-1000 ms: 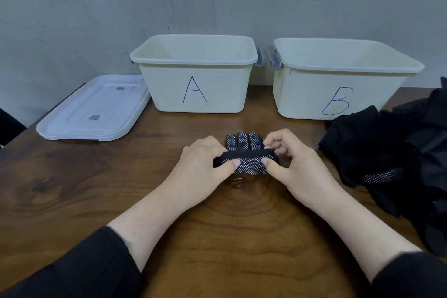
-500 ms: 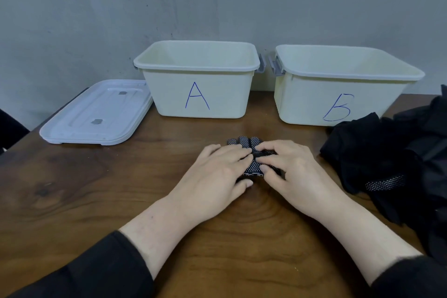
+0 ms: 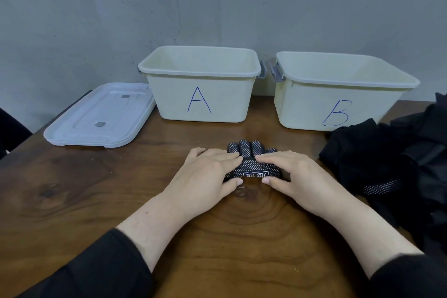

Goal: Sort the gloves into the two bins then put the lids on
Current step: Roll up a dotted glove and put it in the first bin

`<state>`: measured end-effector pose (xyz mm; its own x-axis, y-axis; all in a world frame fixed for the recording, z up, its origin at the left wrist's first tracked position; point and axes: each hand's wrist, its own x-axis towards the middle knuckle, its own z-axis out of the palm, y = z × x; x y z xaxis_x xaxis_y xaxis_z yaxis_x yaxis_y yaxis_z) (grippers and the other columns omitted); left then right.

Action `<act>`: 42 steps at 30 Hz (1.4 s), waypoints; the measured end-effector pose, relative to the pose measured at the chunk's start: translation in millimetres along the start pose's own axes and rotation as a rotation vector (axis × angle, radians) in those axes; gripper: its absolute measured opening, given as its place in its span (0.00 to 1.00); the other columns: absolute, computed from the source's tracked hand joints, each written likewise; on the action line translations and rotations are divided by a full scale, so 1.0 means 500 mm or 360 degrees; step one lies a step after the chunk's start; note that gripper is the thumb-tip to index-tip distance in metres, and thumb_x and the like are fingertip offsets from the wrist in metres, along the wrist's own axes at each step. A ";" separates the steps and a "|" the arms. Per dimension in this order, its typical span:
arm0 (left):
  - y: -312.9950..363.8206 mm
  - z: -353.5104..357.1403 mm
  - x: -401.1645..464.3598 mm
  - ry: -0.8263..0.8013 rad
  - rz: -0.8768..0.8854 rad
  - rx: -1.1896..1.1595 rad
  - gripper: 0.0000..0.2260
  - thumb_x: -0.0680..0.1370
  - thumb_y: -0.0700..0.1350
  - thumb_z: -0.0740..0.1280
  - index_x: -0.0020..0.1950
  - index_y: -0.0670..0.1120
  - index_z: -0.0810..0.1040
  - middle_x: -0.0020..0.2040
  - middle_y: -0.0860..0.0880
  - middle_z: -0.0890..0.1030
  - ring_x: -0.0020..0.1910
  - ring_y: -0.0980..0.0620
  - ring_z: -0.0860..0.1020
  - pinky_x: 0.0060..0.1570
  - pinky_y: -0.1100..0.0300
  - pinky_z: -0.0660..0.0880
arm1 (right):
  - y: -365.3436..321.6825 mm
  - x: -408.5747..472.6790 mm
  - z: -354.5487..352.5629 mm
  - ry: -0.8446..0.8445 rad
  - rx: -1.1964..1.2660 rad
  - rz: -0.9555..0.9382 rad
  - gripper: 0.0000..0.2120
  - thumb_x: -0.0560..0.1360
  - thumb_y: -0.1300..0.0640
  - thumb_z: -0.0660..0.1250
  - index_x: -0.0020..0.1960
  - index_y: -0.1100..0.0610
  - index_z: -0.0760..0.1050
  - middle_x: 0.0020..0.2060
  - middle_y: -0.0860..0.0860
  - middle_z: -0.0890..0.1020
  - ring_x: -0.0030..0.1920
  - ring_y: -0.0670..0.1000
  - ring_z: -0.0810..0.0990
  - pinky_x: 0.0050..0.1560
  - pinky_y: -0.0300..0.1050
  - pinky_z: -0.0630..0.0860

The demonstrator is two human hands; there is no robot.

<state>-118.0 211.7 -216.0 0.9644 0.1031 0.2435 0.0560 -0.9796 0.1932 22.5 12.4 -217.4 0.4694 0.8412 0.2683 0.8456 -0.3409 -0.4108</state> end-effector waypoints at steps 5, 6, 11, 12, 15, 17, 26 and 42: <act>-0.002 0.000 0.002 0.0101 -0.0036 -0.0090 0.24 0.79 0.58 0.65 0.75 0.56 0.70 0.72 0.59 0.71 0.72 0.58 0.65 0.72 0.56 0.54 | -0.017 0.000 0.006 0.0165 -0.0120 -0.0003 0.14 0.78 0.52 0.71 0.64 0.46 0.79 0.57 0.39 0.82 0.61 0.43 0.75 0.66 0.55 0.71; -0.002 0.000 0.003 0.0134 -0.0039 -0.0115 0.23 0.79 0.57 0.66 0.73 0.56 0.71 0.71 0.59 0.73 0.71 0.58 0.66 0.71 0.57 0.55 | -0.021 0.001 0.005 0.0164 -0.0138 -0.0011 0.13 0.79 0.52 0.69 0.64 0.46 0.79 0.56 0.38 0.81 0.60 0.43 0.74 0.66 0.55 0.70; 0.005 -0.008 0.003 0.0188 -0.0035 -0.0202 0.15 0.81 0.56 0.63 0.67 0.58 0.75 0.60 0.60 0.79 0.61 0.59 0.71 0.66 0.59 0.61 | -0.031 -0.004 -0.008 0.0111 0.0024 0.0078 0.11 0.81 0.50 0.65 0.63 0.42 0.76 0.51 0.35 0.78 0.56 0.39 0.73 0.65 0.47 0.69; 0.008 -0.012 0.001 0.0194 -0.0034 -0.0219 0.14 0.81 0.57 0.62 0.66 0.58 0.75 0.58 0.60 0.79 0.59 0.60 0.71 0.66 0.58 0.62 | -0.034 -0.006 -0.012 0.0092 0.0102 0.0118 0.11 0.81 0.49 0.65 0.62 0.40 0.75 0.50 0.35 0.79 0.55 0.39 0.74 0.61 0.44 0.70; 0.014 -0.019 -0.007 0.0209 -0.0105 -0.0348 0.14 0.81 0.57 0.61 0.66 0.60 0.74 0.55 0.61 0.78 0.56 0.60 0.69 0.63 0.60 0.65 | -0.047 -0.010 -0.024 0.0085 0.0291 0.0173 0.07 0.81 0.51 0.65 0.57 0.41 0.75 0.46 0.40 0.84 0.45 0.38 0.79 0.41 0.31 0.70; 0.014 -0.017 -0.008 0.0181 -0.0213 -0.0507 0.14 0.80 0.59 0.61 0.66 0.64 0.72 0.55 0.61 0.78 0.57 0.58 0.70 0.59 0.60 0.69 | -0.055 -0.009 -0.030 0.0114 0.0357 0.0223 0.06 0.81 0.52 0.65 0.54 0.42 0.76 0.45 0.41 0.84 0.40 0.36 0.79 0.35 0.29 0.70; 0.005 -0.013 0.009 0.0411 -0.0199 -0.0495 0.13 0.80 0.54 0.65 0.65 0.56 0.77 0.60 0.59 0.74 0.61 0.59 0.72 0.65 0.54 0.68 | -0.040 0.007 -0.016 0.0138 0.0208 0.0546 0.09 0.81 0.49 0.64 0.54 0.45 0.84 0.47 0.39 0.81 0.49 0.39 0.78 0.47 0.32 0.71; -0.011 0.000 -0.001 0.0126 0.0031 -0.0304 0.15 0.84 0.53 0.59 0.70 0.59 0.74 0.67 0.62 0.74 0.68 0.60 0.66 0.69 0.56 0.58 | -0.080 0.155 -0.095 -0.0916 0.0090 0.0575 0.16 0.73 0.49 0.76 0.60 0.49 0.81 0.39 0.39 0.80 0.45 0.44 0.79 0.57 0.50 0.79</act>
<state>-118.8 216.9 -217.1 0.9410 0.1053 0.3217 -0.0198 -0.9317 0.3627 37.4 71.4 -138.6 0.4967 0.7734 -0.3939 0.6392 -0.6330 -0.4368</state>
